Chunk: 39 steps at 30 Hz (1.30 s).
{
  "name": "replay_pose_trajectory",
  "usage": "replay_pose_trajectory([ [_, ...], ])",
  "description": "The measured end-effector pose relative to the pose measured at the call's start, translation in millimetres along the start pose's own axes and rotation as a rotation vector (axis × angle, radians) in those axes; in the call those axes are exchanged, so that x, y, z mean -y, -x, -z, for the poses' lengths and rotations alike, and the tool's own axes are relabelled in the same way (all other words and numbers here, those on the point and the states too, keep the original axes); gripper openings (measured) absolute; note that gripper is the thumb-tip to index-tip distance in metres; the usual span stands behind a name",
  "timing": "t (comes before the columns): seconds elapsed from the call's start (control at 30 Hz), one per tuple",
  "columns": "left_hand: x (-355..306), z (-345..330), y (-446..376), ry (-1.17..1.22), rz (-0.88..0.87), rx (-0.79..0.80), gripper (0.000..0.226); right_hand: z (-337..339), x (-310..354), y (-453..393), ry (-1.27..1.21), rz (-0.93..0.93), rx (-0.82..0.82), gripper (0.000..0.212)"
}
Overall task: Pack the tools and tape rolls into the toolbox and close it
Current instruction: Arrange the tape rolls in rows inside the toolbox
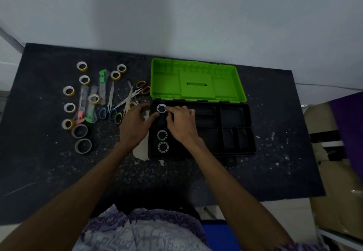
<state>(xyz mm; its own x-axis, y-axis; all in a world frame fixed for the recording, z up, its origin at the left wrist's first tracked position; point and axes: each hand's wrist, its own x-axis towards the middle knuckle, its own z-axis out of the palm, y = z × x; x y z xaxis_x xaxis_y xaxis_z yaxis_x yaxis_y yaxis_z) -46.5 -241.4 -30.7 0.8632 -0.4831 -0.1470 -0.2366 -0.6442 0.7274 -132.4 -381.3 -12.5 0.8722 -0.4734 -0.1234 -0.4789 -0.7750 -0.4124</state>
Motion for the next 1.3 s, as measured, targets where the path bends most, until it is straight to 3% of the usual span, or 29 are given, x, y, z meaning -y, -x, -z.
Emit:
replay_pose_trajectory([
  [0.13, -1, 1, 1, 0.04, 0.01, -0.001, 0.051, 1, -2, 2, -0.087, 0.019, -0.015, 0.032],
  [0.27, 0, 2, -1, 0.055, 0.007, 0.036, 0.051, 2, -10, 4, -0.336, 0.013, -0.101, 0.031],
  [0.43, 19, 22, -1, 0.056, 0.002, 0.064, 0.041, 2, 8, 4, -0.378, 0.061, -0.17, 0.023],
  [0.73, 108, 104, -5, 0.029, 0.235, -0.104, 0.025, -34, 105, -30, -0.506, 0.283, 0.079, 0.023],
  [0.83, 126, 122, -10, 0.025, 0.256, -0.122, 0.023, -64, 121, -45, -0.415, 0.273, 0.123, 0.027],
  [1.0, 134, 137, -32, -0.017, 0.286, -0.127, 0.027, -98, 136, -69, -0.202, 0.29, 0.225, 0.052],
  [1.3, 131, 125, -71, -0.29, 0.127, 0.011, 0.054, -126, 130, -90, -0.059, 0.26, 0.294, 0.074],
])
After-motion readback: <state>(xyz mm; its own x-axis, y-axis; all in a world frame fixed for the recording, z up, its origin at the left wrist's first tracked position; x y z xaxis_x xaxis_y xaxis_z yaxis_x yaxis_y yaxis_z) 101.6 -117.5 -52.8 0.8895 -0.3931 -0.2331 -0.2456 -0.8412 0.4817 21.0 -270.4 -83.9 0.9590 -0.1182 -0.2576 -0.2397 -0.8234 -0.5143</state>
